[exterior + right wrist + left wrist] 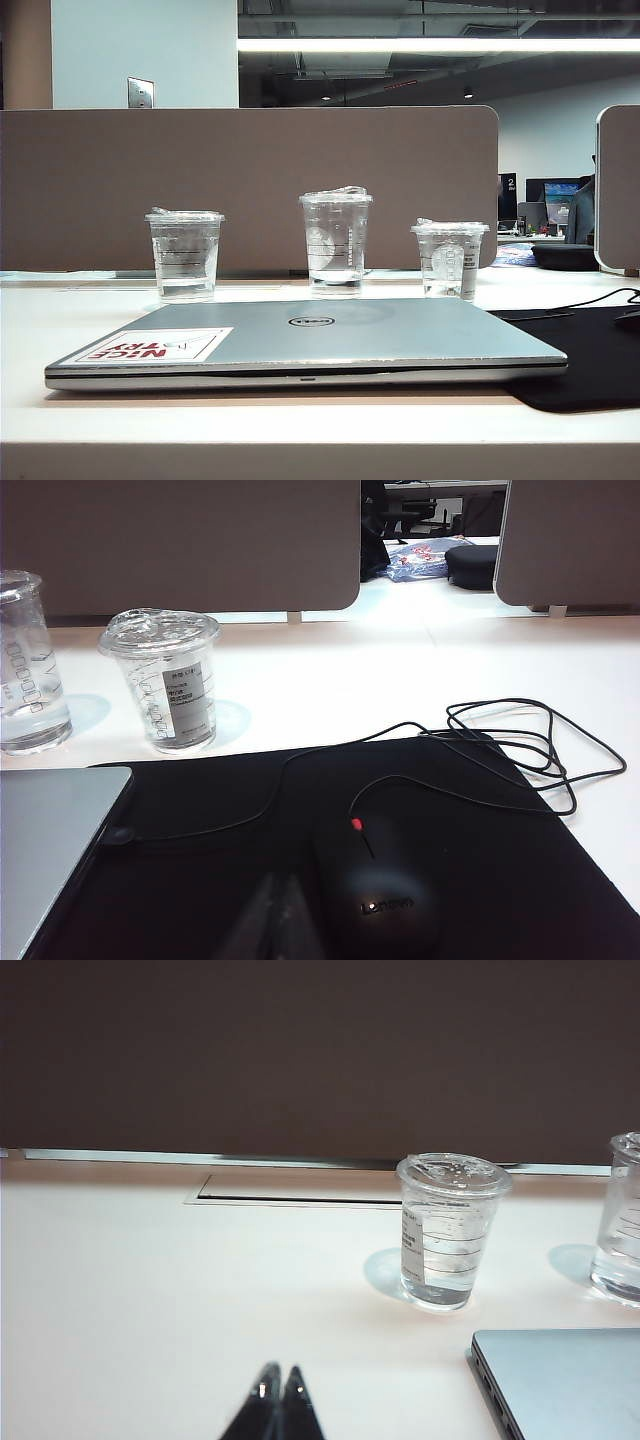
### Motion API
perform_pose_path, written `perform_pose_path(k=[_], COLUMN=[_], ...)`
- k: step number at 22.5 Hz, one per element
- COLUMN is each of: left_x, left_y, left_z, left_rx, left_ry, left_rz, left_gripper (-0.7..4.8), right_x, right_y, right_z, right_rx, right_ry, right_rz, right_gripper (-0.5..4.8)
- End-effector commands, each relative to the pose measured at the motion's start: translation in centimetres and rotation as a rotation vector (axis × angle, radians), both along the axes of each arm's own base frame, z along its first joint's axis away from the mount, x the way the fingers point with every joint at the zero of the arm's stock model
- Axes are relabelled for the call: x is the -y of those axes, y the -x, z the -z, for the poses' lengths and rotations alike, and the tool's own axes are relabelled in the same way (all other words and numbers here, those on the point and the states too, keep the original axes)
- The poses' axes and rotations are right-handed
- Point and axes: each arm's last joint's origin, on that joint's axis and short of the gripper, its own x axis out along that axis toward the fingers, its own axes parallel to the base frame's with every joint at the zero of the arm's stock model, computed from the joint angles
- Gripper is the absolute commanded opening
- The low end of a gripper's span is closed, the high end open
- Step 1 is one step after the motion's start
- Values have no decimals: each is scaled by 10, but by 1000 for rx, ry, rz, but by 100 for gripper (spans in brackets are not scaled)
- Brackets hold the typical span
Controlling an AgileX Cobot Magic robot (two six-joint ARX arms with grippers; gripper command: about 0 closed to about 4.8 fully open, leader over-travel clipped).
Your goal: Pick up the coffee cup on the left and place it on the left side of the laptop.
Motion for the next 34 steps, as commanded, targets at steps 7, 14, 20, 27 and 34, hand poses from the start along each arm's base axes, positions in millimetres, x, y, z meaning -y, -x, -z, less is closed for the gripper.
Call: perform_pose_path(k=[7, 14, 20, 27, 34], left_x=[0, 0, 0, 1, 2], left_y=[0, 0, 1, 3, -32], left_z=[-3, -3, -6, -24, -54], left_rx=[20, 22, 55, 153, 92], left_ry=[2, 3, 1, -9, -72], left_rz=[3, 0, 2, 41, 92], left_gripper=[-5, -6, -6, -6, -5], right_x=[-5, -41, -59, -61, -61], right_y=[0, 2, 9, 10, 10], right_z=[0, 7, 10, 10, 10], right_rx=[10, -75, -114, -113, -111], right_ry=[-4, 9, 26, 28, 27], right_rz=[-47, -404, -593, -615, -615], right_gripper=[-4, -4, -4, -4, -4])
